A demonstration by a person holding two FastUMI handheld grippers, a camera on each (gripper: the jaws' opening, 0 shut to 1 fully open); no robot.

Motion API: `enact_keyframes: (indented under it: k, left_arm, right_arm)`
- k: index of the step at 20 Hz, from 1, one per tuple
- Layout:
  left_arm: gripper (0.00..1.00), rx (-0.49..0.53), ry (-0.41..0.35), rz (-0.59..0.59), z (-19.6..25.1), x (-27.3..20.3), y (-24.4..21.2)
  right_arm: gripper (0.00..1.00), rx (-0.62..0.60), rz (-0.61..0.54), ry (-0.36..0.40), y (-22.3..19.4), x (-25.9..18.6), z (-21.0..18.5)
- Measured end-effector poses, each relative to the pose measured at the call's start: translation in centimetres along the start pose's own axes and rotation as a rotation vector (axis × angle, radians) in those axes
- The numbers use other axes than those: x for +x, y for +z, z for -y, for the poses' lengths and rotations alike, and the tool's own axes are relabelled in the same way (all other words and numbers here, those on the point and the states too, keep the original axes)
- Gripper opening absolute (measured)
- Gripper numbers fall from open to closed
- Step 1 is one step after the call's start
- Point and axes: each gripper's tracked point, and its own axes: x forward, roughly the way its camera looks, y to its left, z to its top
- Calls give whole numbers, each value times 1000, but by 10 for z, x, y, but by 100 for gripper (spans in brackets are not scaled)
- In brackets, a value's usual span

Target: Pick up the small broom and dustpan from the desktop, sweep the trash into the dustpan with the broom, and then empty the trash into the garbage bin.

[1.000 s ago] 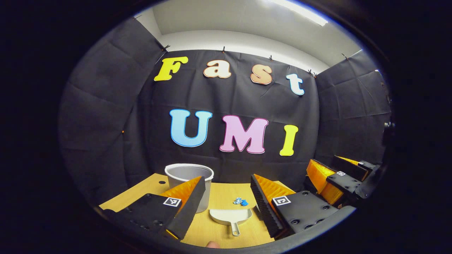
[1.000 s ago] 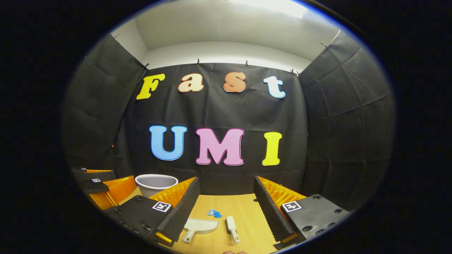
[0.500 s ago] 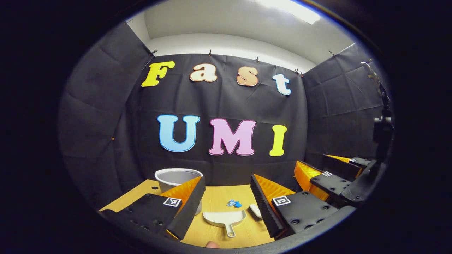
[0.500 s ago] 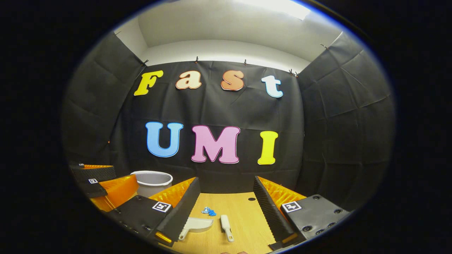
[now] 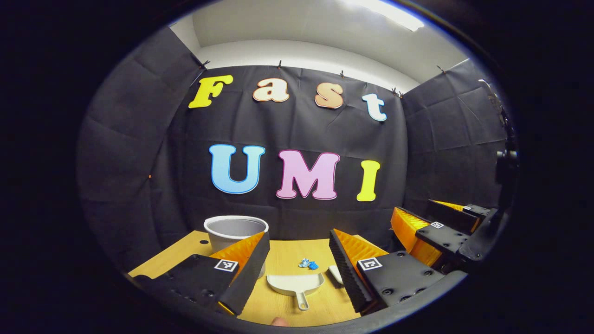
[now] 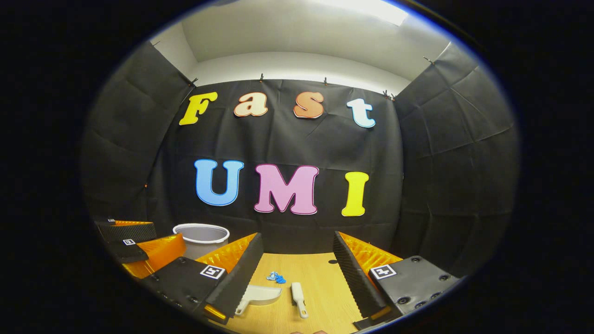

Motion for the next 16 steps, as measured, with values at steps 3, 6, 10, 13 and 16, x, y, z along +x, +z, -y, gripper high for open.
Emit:
enact_keyframes:
  k: [3, 6, 10, 13, 16]
  left_arm:
    - [76, 12, -1, -8, 0, -1, -2]
    - [76, -24, -62, -74, 11, 9, -14]
    - [76, -38, -74, -170, 7, 34, -32]
    - [76, -40, -75, -230, 7, 62, -44]
    - [76, -90, -148, -338, 24, 93, -71]
  right_arm:
    - [97, -8, -4, 1, 0, 0, -4]
    - [97, -32, 12, 3, 6, 4, -5]
    - [97, -62, 27, 7, 7, 16, -2]
    - [97, -58, 25, 7, 6, 32, 3]
    - [97, -85, 10, 11, -7, 59, 7]
